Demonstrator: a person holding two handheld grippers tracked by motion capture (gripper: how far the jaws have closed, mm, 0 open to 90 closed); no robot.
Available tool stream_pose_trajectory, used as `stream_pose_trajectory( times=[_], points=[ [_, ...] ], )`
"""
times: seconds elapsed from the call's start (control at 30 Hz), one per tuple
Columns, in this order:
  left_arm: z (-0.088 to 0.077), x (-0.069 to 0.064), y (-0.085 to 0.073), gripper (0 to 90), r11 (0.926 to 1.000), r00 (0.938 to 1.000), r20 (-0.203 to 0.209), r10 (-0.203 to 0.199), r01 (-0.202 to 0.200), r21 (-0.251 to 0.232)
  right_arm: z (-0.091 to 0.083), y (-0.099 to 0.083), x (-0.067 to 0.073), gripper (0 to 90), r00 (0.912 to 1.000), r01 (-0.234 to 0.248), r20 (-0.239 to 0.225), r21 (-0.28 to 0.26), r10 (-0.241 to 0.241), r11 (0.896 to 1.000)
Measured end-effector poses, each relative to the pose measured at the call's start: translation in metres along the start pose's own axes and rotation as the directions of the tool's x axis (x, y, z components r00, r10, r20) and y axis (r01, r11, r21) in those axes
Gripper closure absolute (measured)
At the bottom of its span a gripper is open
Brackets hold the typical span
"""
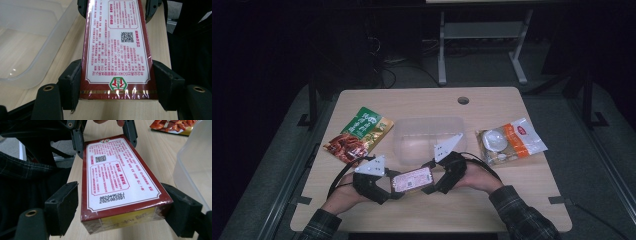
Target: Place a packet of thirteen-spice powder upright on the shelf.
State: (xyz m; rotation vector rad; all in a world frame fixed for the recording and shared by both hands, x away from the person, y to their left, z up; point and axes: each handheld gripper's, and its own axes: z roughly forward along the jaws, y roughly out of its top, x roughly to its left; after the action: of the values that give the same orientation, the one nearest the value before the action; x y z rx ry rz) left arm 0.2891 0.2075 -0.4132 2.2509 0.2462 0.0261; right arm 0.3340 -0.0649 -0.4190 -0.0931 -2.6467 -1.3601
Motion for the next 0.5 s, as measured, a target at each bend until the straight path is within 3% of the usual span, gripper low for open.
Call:
stream_pose_trajectory(
  times=[0.27, 0.5],
  points=[
    [0.0014, -0.0009, -0.0001, 31.8, 0.9999, 0.9999, 0.009, 0.011, -0.011, -0.007, -0.0010, -0.0011, 0.0010, 24.7, 1.0000, -0.001, -0.004, 0.015, 0.001, 1.000],
    [0.0010, 0.0001, -0.0017, 31.7, 0.9998, 0.9994, 0.031, 0.017, -0.017, -0.011, -0.0028, 0.0003, 0.0050, 27.7, 0.9994, 0.034, 0.002, 0.017, -0.034, 0.999]
  ],
)
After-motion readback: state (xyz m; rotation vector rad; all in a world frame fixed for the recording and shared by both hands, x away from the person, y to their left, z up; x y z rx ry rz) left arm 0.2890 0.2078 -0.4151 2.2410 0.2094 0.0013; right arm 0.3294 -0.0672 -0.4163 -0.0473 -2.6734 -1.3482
